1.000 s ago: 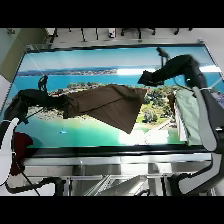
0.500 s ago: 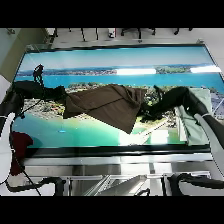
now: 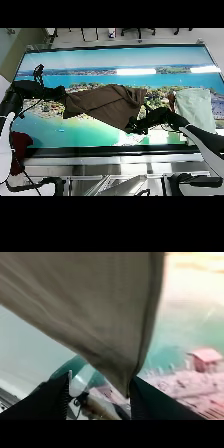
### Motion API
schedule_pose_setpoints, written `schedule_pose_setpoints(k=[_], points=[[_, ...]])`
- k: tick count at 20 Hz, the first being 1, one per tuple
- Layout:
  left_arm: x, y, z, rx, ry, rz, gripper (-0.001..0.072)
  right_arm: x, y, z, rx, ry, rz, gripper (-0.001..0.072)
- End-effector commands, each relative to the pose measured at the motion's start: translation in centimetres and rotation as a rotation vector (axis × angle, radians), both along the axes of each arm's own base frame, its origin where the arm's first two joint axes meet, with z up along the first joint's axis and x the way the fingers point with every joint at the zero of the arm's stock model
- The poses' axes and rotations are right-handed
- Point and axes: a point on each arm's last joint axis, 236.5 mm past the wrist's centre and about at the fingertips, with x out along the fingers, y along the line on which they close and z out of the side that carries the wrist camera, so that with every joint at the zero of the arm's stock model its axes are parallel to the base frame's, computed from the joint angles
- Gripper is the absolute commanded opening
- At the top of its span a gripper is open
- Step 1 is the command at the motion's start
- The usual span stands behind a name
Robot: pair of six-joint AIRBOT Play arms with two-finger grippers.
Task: Fold the shirts.
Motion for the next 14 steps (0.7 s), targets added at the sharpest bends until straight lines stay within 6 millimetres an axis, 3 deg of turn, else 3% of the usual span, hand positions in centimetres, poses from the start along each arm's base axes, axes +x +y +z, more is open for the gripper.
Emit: schedule_pose_setpoints(k=[1,2,3,5,7,9,10,11,12,13,14], points=[[-0.1,-0.1,0.0,-0.001,0.005,-0.005,0.0017,2.1,1.1,-1.3,-0.033,-0.068,-0.033,0.0304],[-0.1,-0.1,0.0,-0.001,0.005,-0.005,0.0017,3.7,1.2,-0.6,-0.035,-0.122,-0.045,0.0093],[-0.1,-0.1,0.0,-0.003,0.005,-0.006,0.0017,5.8,1.3,0.6,-0.032,-0.185,-0.054,0.0023],[-0.4,-0.3,1.4,-0.008,-0.019,-0.008,0.0017,9.8,1.7,4.8,0.004,-0.324,-0.033,0.0021],[-0.8,0.1,6.3,-0.001,-0.13,0.002,0.0017,13.6,1.4,13.5,0.061,-0.517,-0.011,0.0021],[-2.3,1.2,16.0,0.023,-0.329,0.014,0.0017,15.9,-1.0,27.6,0.107,-0.824,-0.01,0.0021],[-3.9,2.0,22.1,0.045,-0.462,0.028,0.0017,15.3,-2.7,36.6,0.112,-1.03,-0.017,0.0021],[-6.2,2.7,28.5,0.075,-0.613,0.051,0.0017,13.4,-4.4,44.8,0.101,-1.231,-0.024,0.0021],[-9.0,3.1,34.3,0.104,-0.756,0.075,0.0017,10.1,-6.4,52.8,0.063,-1.433,-0.045,0.0021],[-12.5,3.4,39.9,0.137,-0.905,0.103,0.0017,6.4,-8.2,59.0,0.01,-1.6,-0.068,0.0021],[-16.1,3.4,44.3,0.17,-1.024,0.124,0.0017,2.1,-9.7,64.2,-0.06,-1.757,-0.094,0.002]])
